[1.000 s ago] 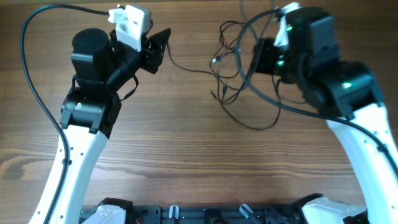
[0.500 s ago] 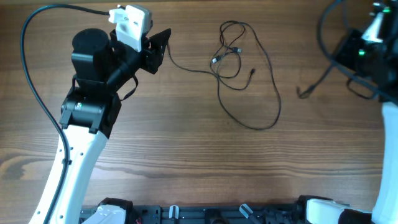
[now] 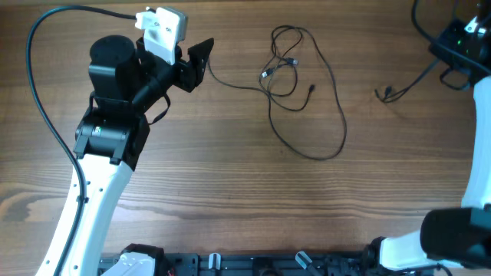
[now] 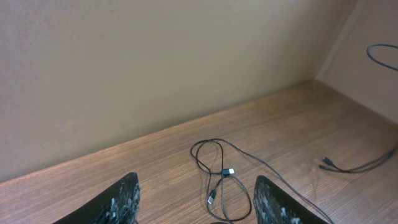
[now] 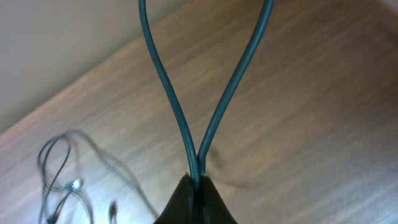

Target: Untangle cables

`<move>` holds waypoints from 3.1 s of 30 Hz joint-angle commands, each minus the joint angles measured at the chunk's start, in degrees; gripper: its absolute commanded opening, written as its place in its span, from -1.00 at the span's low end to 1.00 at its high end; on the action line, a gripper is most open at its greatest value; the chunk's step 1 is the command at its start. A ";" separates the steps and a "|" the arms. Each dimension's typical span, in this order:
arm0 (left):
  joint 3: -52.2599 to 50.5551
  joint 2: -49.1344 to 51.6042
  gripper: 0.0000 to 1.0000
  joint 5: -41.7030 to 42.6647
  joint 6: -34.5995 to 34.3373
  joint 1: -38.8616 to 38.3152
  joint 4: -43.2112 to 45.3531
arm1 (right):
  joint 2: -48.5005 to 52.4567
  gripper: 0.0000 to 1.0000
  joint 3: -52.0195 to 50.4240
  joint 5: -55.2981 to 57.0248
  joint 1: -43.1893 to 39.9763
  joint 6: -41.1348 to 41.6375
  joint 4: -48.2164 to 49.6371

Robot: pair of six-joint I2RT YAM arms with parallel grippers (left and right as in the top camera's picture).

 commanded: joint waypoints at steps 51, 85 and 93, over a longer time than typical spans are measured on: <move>0.85 -1.18 0.03 -0.37 -6.01 -3.65 -0.26 | 44.94 0.08 32.11 1.40 -21.00 -17.11 22.84; 0.85 -3.67 0.51 3.58 4.79 9.46 -3.91 | 19.21 0.98 32.20 12.41 -14.43 9.53 -22.10; 0.85 -4.50 0.62 5.66 3.06 17.70 -3.30 | 16.65 0.99 32.20 11.91 0.42 7.10 -27.80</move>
